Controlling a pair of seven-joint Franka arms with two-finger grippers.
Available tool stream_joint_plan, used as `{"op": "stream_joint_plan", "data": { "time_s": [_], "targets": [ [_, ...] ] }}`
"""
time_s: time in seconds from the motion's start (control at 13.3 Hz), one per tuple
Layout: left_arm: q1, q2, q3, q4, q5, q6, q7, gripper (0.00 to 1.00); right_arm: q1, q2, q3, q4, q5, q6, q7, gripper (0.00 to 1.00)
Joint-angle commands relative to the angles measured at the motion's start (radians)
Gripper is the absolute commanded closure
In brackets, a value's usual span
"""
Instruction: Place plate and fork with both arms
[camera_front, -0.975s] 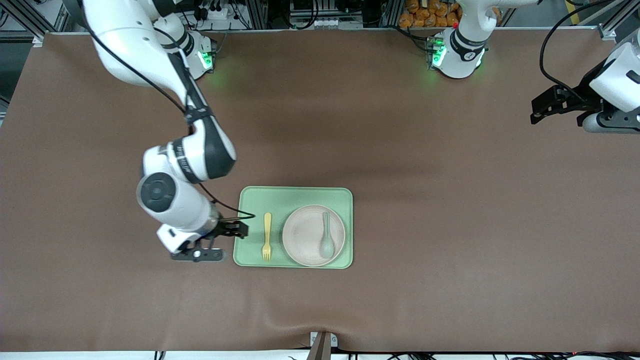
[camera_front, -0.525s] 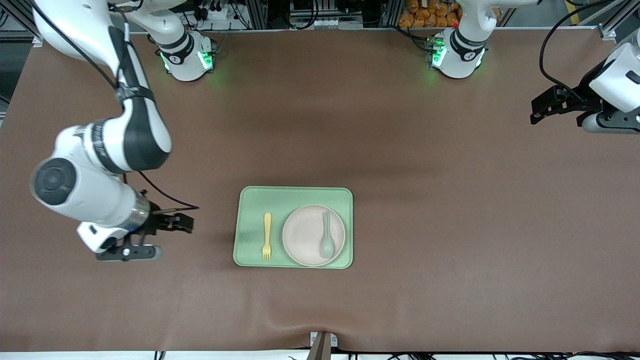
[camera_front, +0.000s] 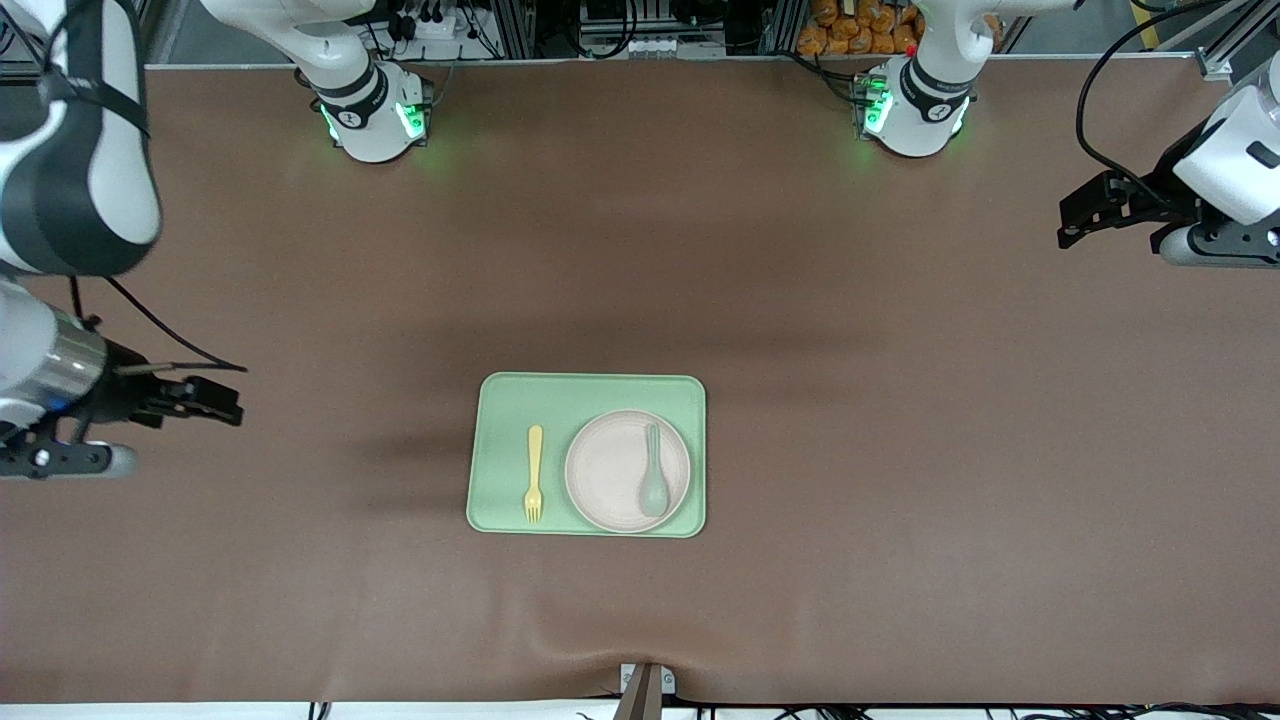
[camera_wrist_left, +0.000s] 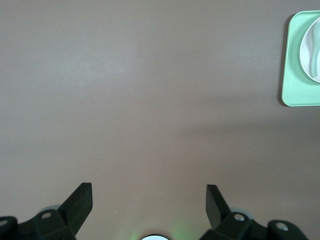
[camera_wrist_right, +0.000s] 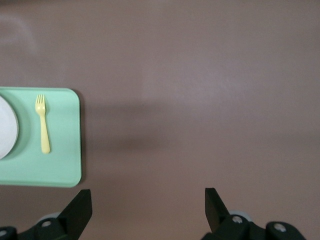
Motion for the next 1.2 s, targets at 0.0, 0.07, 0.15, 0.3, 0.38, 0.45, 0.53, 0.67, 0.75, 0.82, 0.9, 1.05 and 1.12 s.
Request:
{"op": "stream_joint_plan", "data": {
  "time_s": [0.0, 0.07, 0.15, 0.3, 0.38, 0.45, 0.53, 0.67, 0.75, 0.82, 0.9, 1.05, 1.12],
  "targets": [
    [-0.001, -0.014, -0.005, -0.011, 0.025, 0.01, 0.0, 0.0, -0.039, -0.112, 0.016, -0.045, -0.014, -0.046, -0.026, 0.0],
    [-0.002, -0.014, -0.005, -0.006, 0.025, 0.01, 0.0, 0.0, -0.043, -0.143, 0.014, -0.068, -0.015, -0.056, -0.027, 0.0],
    [-0.002, -0.014, -0.005, -0.003, 0.025, 0.01, -0.005, 0.0, -0.045, -0.175, 0.013, -0.082, -0.024, -0.069, -0.024, 0.0],
    [-0.002, -0.017, -0.005, 0.01, 0.025, 0.005, -0.017, 0.0, -0.062, -0.271, 0.014, -0.191, -0.07, -0.063, -0.021, 0.0],
    [-0.002, -0.022, -0.006, 0.011, 0.024, 0.005, -0.019, 0.0, -0.062, -0.328, 0.014, -0.257, -0.073, -0.049, -0.021, 0.0],
    [-0.001, -0.023, -0.008, 0.012, 0.024, 0.003, -0.019, 0.0, -0.06, -0.37, 0.014, -0.304, -0.073, -0.04, -0.021, 0.0],
    [-0.001, -0.025, -0.008, 0.024, 0.022, 0.0, -0.019, 0.0, -0.062, -0.381, 0.016, -0.318, -0.073, -0.043, -0.023, 0.0],
    [0.001, -0.025, -0.005, 0.07, 0.013, -0.042, -0.019, 0.0, -0.06, -0.402, 0.016, -0.354, -0.075, -0.041, -0.023, 0.0],
    [0.001, -0.025, -0.005, 0.073, 0.013, -0.049, -0.019, 0.0, -0.057, -0.396, 0.017, -0.349, -0.076, -0.037, -0.023, 0.0],
    [0.001, -0.025, -0.003, 0.073, 0.013, -0.049, -0.019, 0.0, -0.054, -0.392, 0.019, -0.343, -0.087, -0.037, -0.032, 0.0],
    [0.001, -0.025, -0.003, 0.073, 0.017, -0.049, -0.019, 0.0, -0.051, -0.389, 0.021, -0.322, -0.099, -0.046, -0.082, 0.0],
    [0.001, -0.025, -0.005, 0.072, 0.023, -0.049, -0.017, 0.0, -0.042, -0.376, 0.021, -0.299, -0.109, -0.034, -0.132, 0.0],
    [0.002, -0.023, 0.0, 0.072, 0.025, -0.049, -0.016, 0.0, -0.057, -0.357, 0.019, -0.279, -0.093, -0.041, -0.13, 0.0]
  ]
}}
